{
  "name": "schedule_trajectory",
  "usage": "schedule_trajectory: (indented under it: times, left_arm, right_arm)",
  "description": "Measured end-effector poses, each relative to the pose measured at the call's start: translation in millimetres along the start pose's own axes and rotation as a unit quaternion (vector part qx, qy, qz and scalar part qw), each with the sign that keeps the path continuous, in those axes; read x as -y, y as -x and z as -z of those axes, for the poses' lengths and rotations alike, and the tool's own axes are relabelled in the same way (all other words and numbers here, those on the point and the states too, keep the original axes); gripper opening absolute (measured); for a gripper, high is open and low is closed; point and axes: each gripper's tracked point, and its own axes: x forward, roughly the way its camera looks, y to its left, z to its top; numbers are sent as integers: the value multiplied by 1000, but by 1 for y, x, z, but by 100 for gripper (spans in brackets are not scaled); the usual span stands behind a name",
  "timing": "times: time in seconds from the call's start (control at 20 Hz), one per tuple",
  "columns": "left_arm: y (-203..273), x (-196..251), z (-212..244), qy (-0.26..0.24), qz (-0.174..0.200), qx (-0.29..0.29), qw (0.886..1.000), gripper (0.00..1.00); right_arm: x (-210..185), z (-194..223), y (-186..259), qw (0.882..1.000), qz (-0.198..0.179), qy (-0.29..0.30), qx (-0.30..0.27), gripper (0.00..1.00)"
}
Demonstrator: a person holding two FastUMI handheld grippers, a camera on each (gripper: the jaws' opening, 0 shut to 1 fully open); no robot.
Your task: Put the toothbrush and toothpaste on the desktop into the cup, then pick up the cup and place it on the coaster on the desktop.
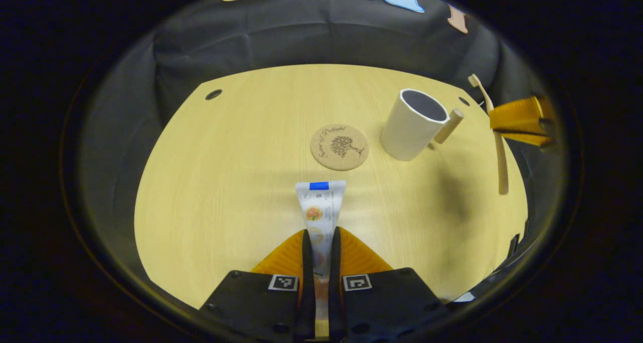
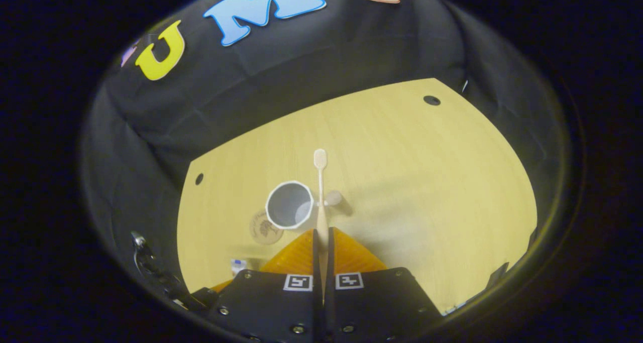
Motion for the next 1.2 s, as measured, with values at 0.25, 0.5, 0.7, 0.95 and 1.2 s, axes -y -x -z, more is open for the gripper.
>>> schedule_trajectory:
  times: [0.25, 0.5, 0.7, 0.95, 1.2]
  left_arm:
    - [16, -22, 8, 25, -16, 1, 1000, 18]
    - [33, -45, 21, 50, -37, -3, 998, 18]
    - [51, -61, 34, 75, -49, -5, 996, 18]
    - [87, -90, 66, 103, -66, -9, 992, 18]
    - [104, -104, 81, 123, -81, -15, 989, 18]
  right_arm:
    - [-24, -39, -12, 999, -21, -36, 34, 2]
    - [-35, -61, -36, 995, -32, -72, 54, 2]
    - [-36, -75, -54, 993, -25, -89, 73, 3]
    - [-40, -70, -73, 994, -12, -58, 94, 3]
    - [-47, -57, -87, 995, -4, -23, 96, 3]
